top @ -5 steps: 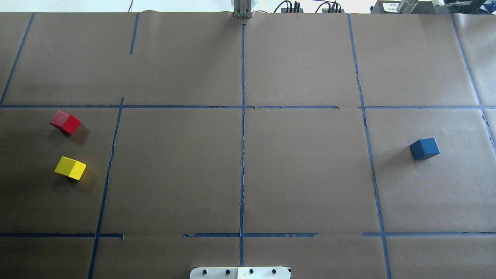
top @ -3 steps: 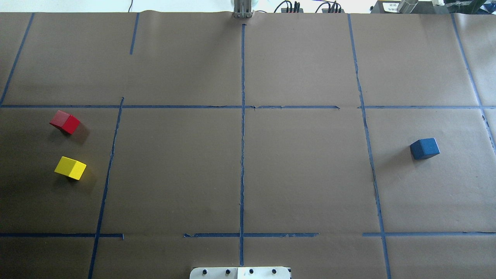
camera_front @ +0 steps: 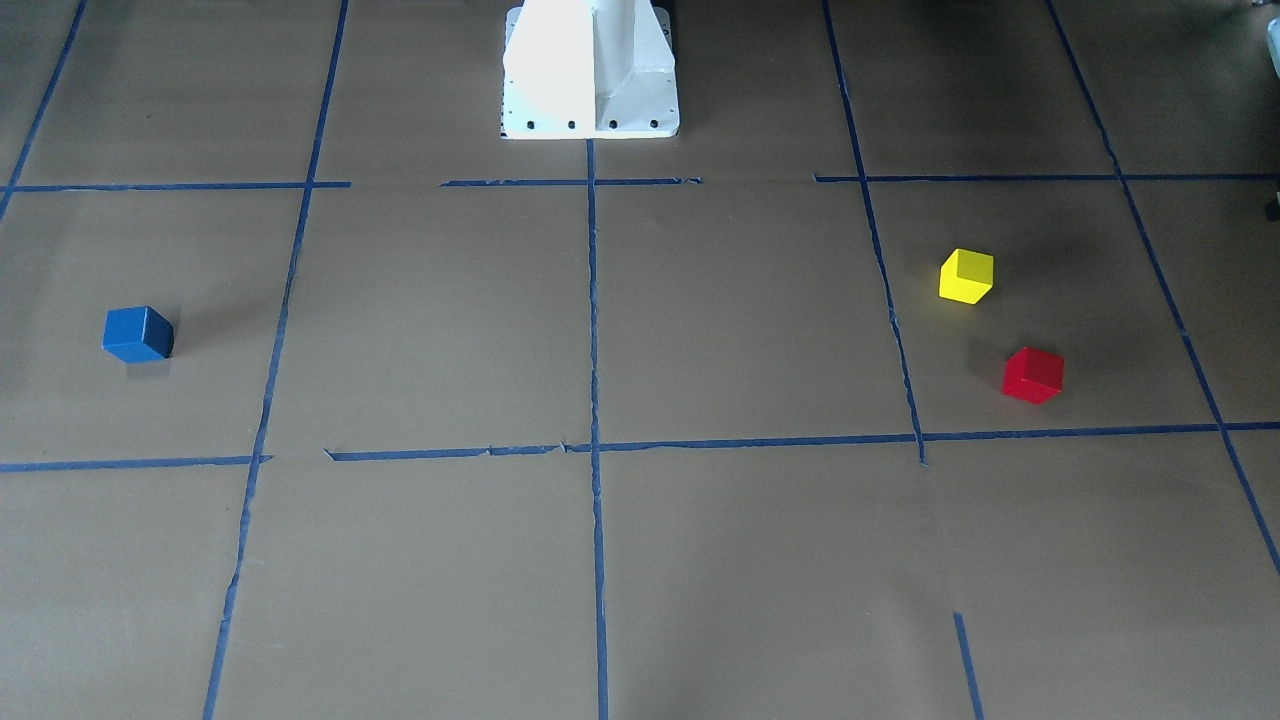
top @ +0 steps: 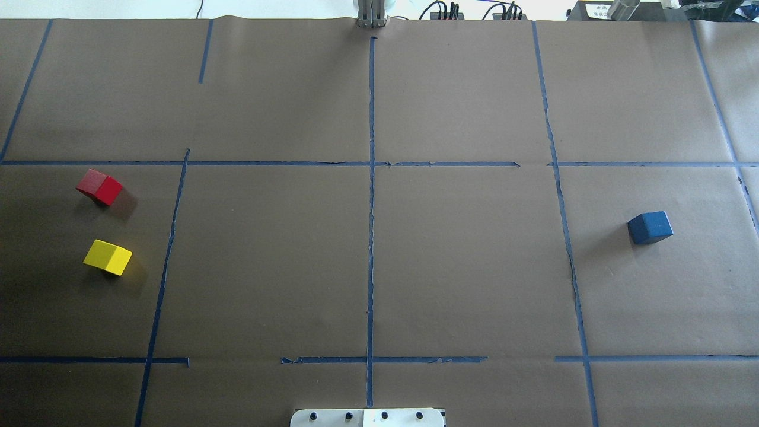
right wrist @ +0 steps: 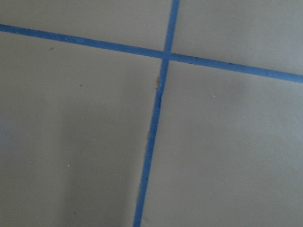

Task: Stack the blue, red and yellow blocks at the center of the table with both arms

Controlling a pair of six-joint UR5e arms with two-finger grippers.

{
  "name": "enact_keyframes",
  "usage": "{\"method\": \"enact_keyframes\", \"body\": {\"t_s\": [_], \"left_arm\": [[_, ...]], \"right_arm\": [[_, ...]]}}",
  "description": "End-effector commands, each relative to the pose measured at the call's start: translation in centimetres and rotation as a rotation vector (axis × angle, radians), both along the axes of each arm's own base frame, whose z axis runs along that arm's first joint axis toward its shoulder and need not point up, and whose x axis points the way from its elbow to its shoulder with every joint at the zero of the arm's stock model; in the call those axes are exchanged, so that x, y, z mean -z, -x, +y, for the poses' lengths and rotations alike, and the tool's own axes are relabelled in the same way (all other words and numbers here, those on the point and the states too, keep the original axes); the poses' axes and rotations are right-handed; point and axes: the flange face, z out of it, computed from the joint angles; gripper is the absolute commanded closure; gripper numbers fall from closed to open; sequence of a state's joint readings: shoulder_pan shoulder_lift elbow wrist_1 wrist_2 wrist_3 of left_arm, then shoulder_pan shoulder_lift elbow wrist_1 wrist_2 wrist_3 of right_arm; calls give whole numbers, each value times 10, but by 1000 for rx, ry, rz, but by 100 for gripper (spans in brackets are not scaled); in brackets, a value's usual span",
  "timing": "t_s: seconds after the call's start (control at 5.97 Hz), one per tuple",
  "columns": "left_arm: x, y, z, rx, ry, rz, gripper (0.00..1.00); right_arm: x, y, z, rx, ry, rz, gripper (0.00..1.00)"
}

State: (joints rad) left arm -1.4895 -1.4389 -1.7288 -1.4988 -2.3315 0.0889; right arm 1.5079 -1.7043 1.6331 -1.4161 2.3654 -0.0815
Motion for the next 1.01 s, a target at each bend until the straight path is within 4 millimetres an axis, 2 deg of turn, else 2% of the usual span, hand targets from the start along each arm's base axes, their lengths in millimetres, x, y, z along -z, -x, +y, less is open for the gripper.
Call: {"method": "enact_keyframes", "body": {"t_s": [0.0,0.17,0.34,0.5,0.67,0.84], "left_arm": [[1,0,0,0,-1,0,0],[1,0,0,0,-1,0,0],[1,0,0,0,-1,0,0],[1,0,0,0,-1,0,0],[1,0,0,0,-1,0,0],[1,0,0,0,-1,0,0]], "right_arm": [[37,73,-16,-24,-67,-52,0],[65,120,-30,-46,-64,-90,0],[85,147,-33,-43,-56,-100,0],[107,179,-26,-63,-41,-84,0],[107,200,-21,-43,-42,-67,0],[104,209,-17,-29,-40,-56,0]]}}
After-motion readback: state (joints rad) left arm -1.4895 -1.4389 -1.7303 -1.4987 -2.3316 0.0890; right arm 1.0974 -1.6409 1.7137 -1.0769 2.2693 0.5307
